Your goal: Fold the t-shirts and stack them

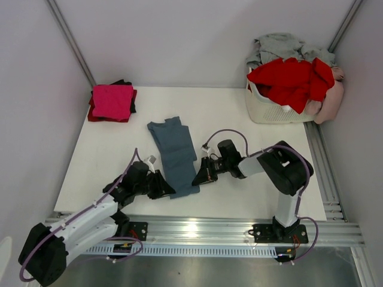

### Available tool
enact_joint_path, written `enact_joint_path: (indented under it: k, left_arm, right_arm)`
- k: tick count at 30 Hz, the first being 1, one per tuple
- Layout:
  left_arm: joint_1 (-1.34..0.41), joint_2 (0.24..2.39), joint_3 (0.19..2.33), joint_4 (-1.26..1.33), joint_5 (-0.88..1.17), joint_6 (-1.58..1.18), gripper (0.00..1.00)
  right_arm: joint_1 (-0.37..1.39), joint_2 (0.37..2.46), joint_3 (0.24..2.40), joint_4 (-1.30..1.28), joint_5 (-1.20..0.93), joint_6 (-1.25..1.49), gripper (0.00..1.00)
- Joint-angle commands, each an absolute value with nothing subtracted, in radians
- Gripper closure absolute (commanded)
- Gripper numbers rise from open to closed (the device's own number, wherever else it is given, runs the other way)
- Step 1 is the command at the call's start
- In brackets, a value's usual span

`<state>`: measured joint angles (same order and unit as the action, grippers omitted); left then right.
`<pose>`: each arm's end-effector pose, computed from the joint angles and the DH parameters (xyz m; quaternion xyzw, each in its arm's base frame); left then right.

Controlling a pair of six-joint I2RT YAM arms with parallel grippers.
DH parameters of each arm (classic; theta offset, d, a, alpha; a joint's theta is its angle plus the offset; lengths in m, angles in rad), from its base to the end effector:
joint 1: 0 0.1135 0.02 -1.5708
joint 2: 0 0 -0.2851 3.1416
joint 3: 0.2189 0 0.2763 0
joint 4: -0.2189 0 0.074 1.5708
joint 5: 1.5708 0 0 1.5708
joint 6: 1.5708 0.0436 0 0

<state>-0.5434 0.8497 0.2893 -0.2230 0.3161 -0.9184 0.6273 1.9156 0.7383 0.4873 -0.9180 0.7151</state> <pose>0.1419 -0.1015 0.1536 -0.1107 0.9073 -0.3611 0.1850 0.2652 0.2351 0.0918 -0.1531 0.8185 0.5515 0.0500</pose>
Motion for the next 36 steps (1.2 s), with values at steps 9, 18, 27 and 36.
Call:
enact_joint_path:
  k: [9, 18, 27, 36]
  left_arm:
    - [-0.753, 0.589, 0.291, -0.566, 0.287, -1.107, 0.86]
    - [-0.782, 0.431, 0.373, -0.730, 0.256, -1.150, 0.92]
    - [-0.782, 0.471, 0.446, -0.720, 0.245, -1.134, 0.93]
    - [-0.781, 0.538, 0.505, -0.678, 0.235, -1.103, 0.93]
  right_arm:
    - [0.750, 1.594, 0.710, 0.191, -0.859, 0.677, 1.00]
    - [0.750, 1.371, 0.701, -0.011, -0.804, 0.661, 1.00]
    - [0.750, 1.384, 0.791, -0.137, -0.778, 0.647, 1.00]
    - [0.723, 1.442, 0.870, -0.141, -0.793, 0.620, 1.00]
